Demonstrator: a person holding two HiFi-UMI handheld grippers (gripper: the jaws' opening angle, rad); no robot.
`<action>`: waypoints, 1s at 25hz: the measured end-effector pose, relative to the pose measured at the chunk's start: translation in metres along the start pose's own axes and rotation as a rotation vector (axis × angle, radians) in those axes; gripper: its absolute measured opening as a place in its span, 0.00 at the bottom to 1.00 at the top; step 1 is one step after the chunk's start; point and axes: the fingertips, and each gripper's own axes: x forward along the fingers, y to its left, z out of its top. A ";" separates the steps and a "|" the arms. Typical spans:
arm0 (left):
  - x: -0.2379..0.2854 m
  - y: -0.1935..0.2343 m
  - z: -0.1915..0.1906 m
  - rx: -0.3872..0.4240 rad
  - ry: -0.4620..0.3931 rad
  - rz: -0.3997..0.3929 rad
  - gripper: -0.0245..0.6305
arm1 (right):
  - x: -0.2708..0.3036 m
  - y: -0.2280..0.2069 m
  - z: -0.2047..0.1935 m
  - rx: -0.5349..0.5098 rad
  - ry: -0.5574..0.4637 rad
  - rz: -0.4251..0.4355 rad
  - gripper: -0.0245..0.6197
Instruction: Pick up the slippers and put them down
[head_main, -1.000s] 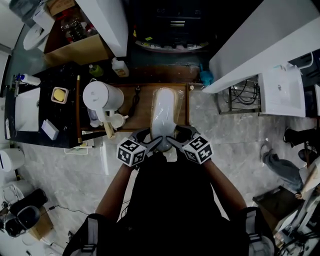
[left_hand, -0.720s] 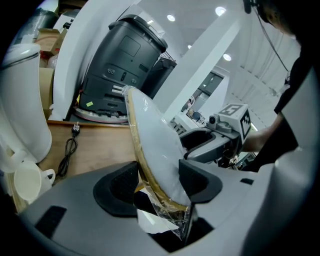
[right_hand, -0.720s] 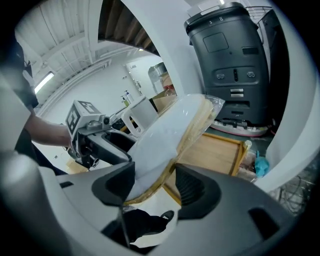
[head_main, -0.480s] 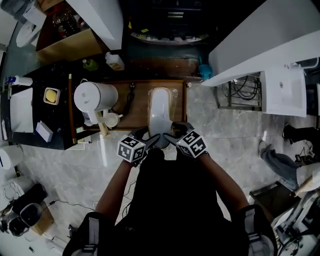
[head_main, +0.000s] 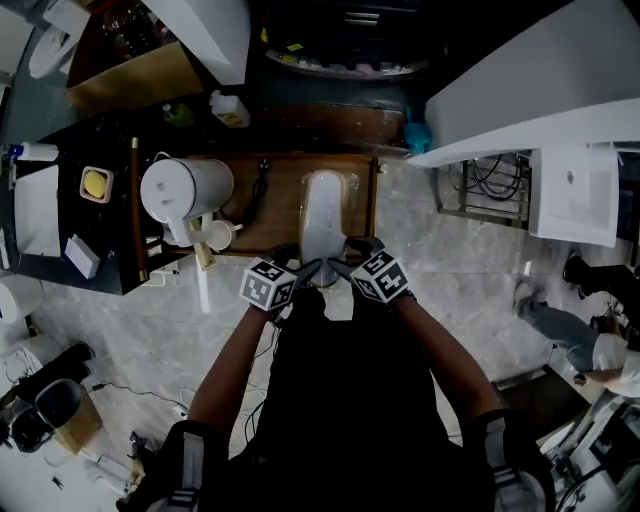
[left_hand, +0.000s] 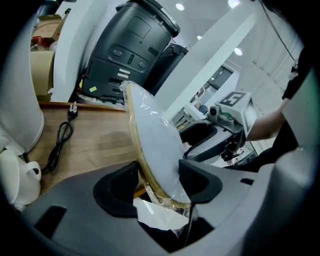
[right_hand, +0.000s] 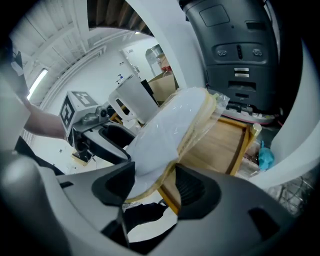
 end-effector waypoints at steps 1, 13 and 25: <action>0.002 0.002 0.000 0.000 0.006 0.001 0.43 | 0.002 -0.002 -0.002 0.004 0.009 0.005 0.44; 0.030 0.026 -0.017 -0.041 0.026 0.036 0.43 | 0.035 -0.024 -0.022 0.010 0.093 0.021 0.44; 0.051 0.049 -0.022 -0.086 0.063 0.043 0.43 | 0.057 -0.041 -0.028 0.055 0.142 0.018 0.44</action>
